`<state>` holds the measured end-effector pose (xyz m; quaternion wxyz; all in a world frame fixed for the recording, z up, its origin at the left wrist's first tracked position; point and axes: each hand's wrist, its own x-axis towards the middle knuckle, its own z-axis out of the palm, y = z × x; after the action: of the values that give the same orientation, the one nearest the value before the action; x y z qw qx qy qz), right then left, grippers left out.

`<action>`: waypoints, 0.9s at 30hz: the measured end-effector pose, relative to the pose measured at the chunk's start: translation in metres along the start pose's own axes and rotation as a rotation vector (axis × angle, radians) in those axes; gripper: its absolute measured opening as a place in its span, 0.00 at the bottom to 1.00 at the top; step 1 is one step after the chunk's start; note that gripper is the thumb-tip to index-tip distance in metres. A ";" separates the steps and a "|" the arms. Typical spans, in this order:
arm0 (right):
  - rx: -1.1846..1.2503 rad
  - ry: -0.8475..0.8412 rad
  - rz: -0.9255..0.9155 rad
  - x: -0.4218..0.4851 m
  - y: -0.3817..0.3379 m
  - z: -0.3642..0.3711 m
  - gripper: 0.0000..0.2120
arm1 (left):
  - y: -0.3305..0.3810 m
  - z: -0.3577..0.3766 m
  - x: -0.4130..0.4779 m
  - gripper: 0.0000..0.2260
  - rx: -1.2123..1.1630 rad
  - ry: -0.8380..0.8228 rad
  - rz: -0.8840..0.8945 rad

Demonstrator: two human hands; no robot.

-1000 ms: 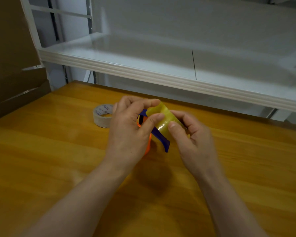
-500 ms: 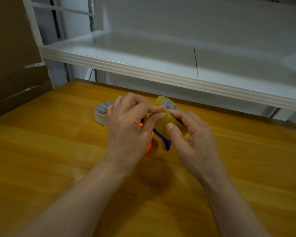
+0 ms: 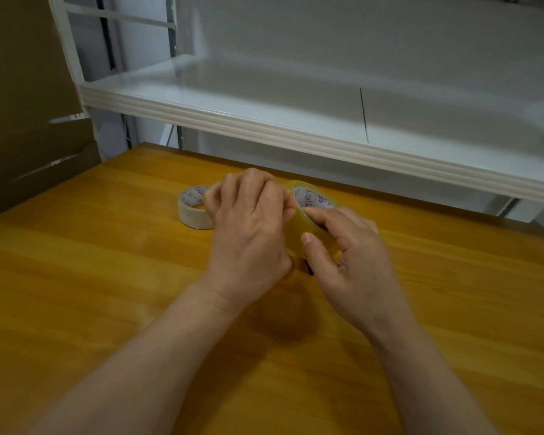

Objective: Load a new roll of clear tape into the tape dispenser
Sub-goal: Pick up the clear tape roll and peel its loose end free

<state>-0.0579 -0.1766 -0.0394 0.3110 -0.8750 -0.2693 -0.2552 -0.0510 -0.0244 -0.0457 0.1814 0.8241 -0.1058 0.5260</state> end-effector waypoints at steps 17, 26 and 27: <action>0.649 0.057 0.248 0.003 -0.005 -0.008 0.10 | 0.001 -0.009 0.005 0.08 -0.299 -0.003 -0.258; 0.763 0.101 0.306 0.004 -0.001 -0.007 0.11 | 0.017 -0.013 0.004 0.18 -1.202 -0.530 -0.881; 0.759 0.088 0.300 0.003 -0.002 -0.006 0.11 | 0.018 -0.012 0.004 0.16 -1.237 -0.473 -0.882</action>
<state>-0.0582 -0.1786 -0.0326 0.6566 -0.7160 -0.2002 -0.1269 -0.0657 -0.0355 -0.0345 0.7703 0.6298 -0.0784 0.0627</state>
